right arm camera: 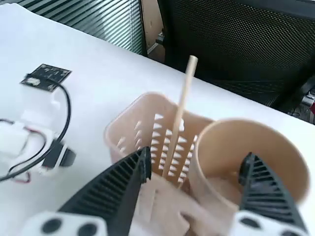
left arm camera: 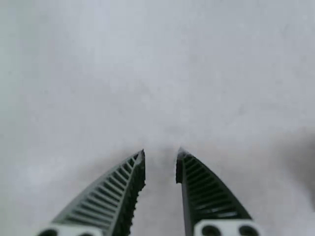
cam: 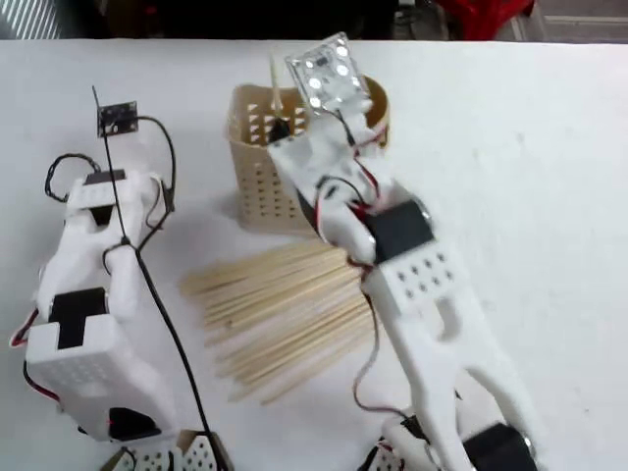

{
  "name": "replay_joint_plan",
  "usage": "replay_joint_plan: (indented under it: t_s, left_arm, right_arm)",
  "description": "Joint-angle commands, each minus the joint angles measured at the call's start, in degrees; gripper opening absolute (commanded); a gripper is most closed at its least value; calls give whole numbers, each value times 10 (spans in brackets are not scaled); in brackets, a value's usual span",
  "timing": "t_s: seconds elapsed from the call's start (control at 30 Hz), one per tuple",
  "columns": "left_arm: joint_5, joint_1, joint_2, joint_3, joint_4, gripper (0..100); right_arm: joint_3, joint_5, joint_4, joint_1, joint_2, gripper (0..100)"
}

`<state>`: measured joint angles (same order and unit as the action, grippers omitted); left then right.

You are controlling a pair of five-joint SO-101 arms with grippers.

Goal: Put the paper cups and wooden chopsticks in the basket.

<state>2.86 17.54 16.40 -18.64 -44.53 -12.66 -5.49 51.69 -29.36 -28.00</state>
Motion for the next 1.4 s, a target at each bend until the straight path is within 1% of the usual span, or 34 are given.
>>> replay_joint_plan:
  t_s: [0.0,0.07,0.13,0.27,0.33,0.4,0.47,0.67,0.8,0.9,1.2,1.37]
  left_arm:
    - [-6,-7,-3,9,10,124]
    - [-6,-7,-3,9,9,124]
    - [-6,-7,-3,9,11,124]
    - [-6,-7,-3,9,11,124]
    - [-6,-7,-3,9,11,124]
    - [-6,-7,-3,9,11,124]
    - [-6,-7,-3,9,11,124]
    - [-6,-7,-3,9,11,124]
    - [-6,-7,-3,9,11,124]
    - [-6,-7,-3,9,11,124]
    - [-6,-7,-3,9,9,124]
    - [-6,-7,-3,9,8,124]
  right_arm:
    - [6,-38,89,7,-68,232]
    - [4,-85,128,0,-73,203]
    - [4,-137,171,-22,-63,203]
    - [-33,-310,256,-71,-10,249]
    - [-82,-386,258,-94,22,268]
    - [-133,-432,235,-113,53,269]
    - [-177,-447,195,-124,75,269]
    - [-284,-451,29,-129,116,265]
    - [-330,-452,-50,-133,146,207]
    - [-339,-452,-71,-134,171,211]
    - [-339,-452,-87,-134,231,206]
    - [-339,-452,-86,-133,232,119]
